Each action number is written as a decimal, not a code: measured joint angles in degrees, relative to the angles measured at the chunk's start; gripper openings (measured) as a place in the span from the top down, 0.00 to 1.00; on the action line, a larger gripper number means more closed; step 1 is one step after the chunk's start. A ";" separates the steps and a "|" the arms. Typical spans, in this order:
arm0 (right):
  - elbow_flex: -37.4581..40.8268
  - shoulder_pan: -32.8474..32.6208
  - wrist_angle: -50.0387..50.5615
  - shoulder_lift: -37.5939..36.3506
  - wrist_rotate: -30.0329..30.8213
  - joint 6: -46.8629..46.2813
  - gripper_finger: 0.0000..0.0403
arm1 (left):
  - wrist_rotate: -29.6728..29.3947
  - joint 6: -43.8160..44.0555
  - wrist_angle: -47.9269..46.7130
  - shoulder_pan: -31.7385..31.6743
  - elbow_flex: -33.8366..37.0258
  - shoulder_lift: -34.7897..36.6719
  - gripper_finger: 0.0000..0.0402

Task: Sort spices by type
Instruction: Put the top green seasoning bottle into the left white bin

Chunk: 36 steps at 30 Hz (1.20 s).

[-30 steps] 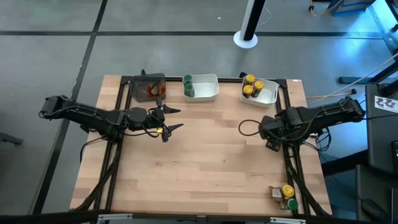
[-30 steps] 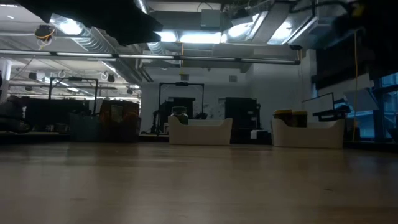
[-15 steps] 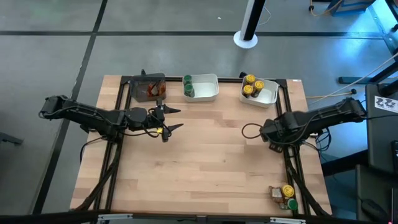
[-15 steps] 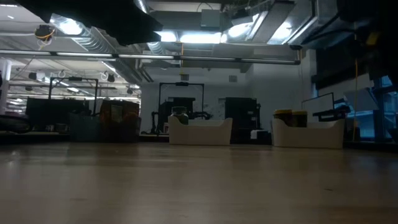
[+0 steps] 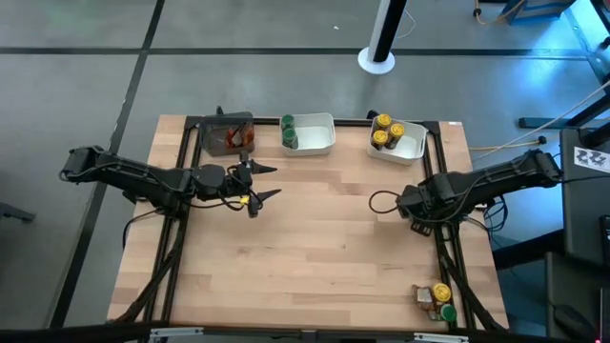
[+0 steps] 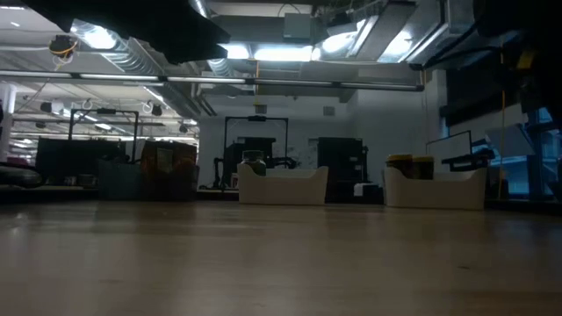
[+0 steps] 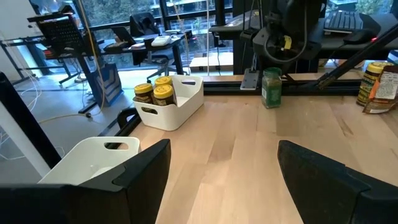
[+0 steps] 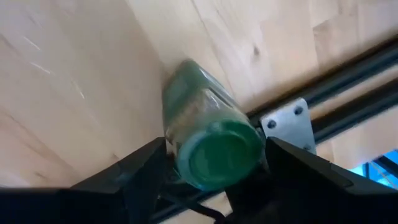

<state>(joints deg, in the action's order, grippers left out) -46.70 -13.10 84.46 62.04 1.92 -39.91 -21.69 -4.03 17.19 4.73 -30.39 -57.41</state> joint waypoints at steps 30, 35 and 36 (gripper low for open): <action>-0.09 0.00 -3.51 5.33 -1.66 1.44 0.48 | -0.01 -0.29 0.18 0.00 0.00 0.00 0.30; -0.09 0.00 -3.95 5.33 -1.51 1.27 0.46 | 0.00 -0.28 0.18 0.00 0.00 0.00 0.30; -0.12 0.01 -3.95 5.33 -1.68 1.12 0.47 | -0.01 -0.28 0.18 0.00 0.00 0.00 0.30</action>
<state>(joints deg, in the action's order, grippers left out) -46.82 -13.10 80.51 67.37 0.24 -38.79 -21.70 -4.32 17.37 4.73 -30.39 -57.41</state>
